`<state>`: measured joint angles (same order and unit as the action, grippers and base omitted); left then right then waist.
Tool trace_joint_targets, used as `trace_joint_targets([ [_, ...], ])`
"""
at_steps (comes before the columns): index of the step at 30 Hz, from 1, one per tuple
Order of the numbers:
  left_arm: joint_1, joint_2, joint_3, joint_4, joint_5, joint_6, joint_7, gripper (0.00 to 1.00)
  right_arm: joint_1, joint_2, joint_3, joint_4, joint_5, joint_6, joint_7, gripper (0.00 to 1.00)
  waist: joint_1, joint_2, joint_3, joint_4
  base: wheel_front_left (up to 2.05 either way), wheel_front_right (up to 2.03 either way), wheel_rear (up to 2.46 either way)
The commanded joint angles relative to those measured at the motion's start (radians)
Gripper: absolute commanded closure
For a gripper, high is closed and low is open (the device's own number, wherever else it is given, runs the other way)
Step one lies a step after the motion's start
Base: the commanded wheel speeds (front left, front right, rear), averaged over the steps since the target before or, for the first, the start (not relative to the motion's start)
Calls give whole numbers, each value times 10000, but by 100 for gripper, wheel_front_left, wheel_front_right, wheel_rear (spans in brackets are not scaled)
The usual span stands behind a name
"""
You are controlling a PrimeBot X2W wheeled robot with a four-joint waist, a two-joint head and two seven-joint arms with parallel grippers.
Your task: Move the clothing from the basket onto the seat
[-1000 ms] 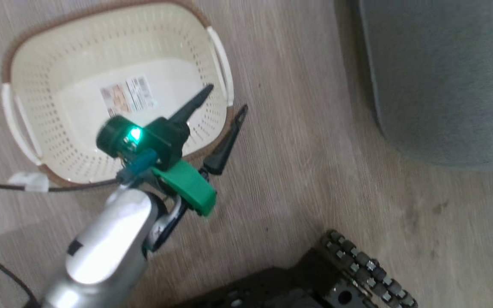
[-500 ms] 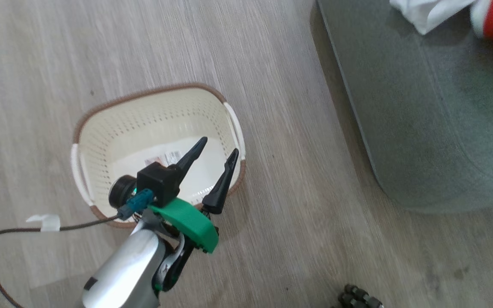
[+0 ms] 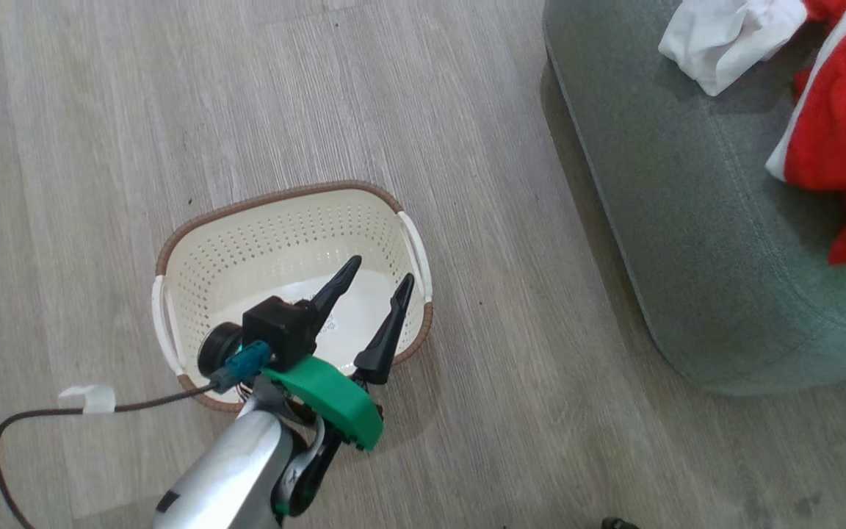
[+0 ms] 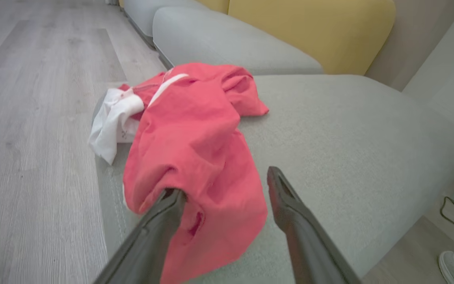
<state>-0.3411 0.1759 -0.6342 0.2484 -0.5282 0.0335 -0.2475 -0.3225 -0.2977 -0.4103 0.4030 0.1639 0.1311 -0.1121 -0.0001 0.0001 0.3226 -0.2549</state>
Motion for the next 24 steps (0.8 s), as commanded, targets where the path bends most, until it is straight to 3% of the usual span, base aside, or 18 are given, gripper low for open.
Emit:
trace_joint_targets([
  [1, -65, 16, 324, -221, -95, -51, -88, 0, 344, -125, 162, -391, -71, -4, 106, 0, 1, -1, -75, 11, 0, 0, 0],
  [14, 10, 58, 414, -139, -199, -25, -108, 0, 1287, 659, 851, -239, -602, -4, -92, 0, 1, -1, -420, -49, 0, 0, 0],
  [24, 432, -308, 821, 222, -359, 106, -137, 0, 1651, 1066, 2397, -1269, -518, -4, -691, 0, 1, -1, -1337, 1106, 0, 0, 0],
])
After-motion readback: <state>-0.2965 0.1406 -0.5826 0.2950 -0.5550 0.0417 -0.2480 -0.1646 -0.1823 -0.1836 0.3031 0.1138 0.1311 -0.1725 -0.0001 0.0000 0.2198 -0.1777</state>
